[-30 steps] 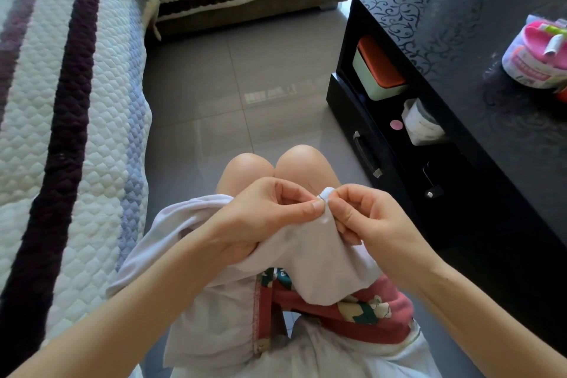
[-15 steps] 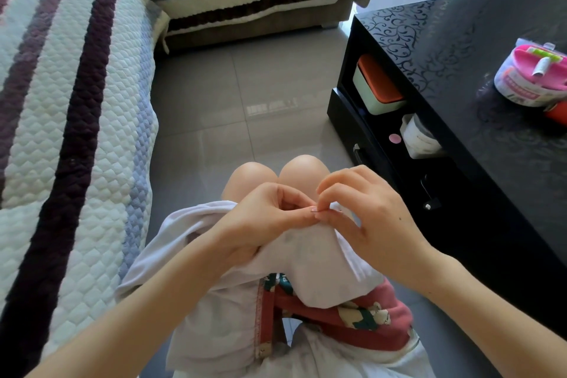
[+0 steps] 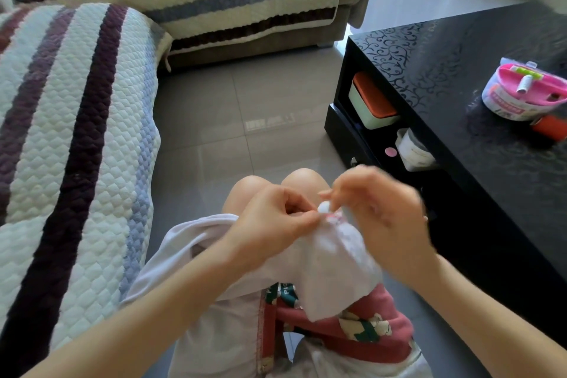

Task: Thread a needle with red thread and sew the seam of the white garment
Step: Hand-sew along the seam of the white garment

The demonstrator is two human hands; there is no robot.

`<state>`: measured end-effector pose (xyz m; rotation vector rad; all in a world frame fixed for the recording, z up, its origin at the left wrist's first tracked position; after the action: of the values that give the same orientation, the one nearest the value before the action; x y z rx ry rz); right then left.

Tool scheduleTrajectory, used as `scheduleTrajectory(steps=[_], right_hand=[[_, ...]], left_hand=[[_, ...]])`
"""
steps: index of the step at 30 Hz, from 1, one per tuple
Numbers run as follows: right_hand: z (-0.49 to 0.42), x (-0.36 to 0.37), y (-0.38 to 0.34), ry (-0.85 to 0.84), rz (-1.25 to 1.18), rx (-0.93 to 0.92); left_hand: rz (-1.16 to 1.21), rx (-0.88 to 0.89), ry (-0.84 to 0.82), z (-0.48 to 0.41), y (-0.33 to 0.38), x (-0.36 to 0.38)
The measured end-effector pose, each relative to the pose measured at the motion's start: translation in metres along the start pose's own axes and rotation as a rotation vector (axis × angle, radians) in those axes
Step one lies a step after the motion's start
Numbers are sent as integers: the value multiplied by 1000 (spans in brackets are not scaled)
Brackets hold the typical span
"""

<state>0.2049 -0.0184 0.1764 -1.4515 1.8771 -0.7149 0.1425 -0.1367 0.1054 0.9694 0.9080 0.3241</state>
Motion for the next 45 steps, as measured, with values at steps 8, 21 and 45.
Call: scheduleTrajectory(steps=[8,21,45], right_hand=[[-33,-38,63,229,-799,788],[-113,-29,54,-32,-476,642],[-104,-183,134,373,619,681]], left_hand=[[83,-132,-145,-2,-12,7],[194,-114,-177,-17,6,4],[240,58,-323,8,41,-3]])
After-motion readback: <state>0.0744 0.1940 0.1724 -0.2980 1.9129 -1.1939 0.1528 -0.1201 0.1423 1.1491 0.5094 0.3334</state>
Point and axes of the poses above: each hand's wrist, its own z-axis away from the middle knuckle, its own x-axis out of the palm, y = z × x, the point moved 7 cm from there along -z, towards the middle knuckle, and after that the axes turned 12 degrees about -z, right-handed, at the moved point
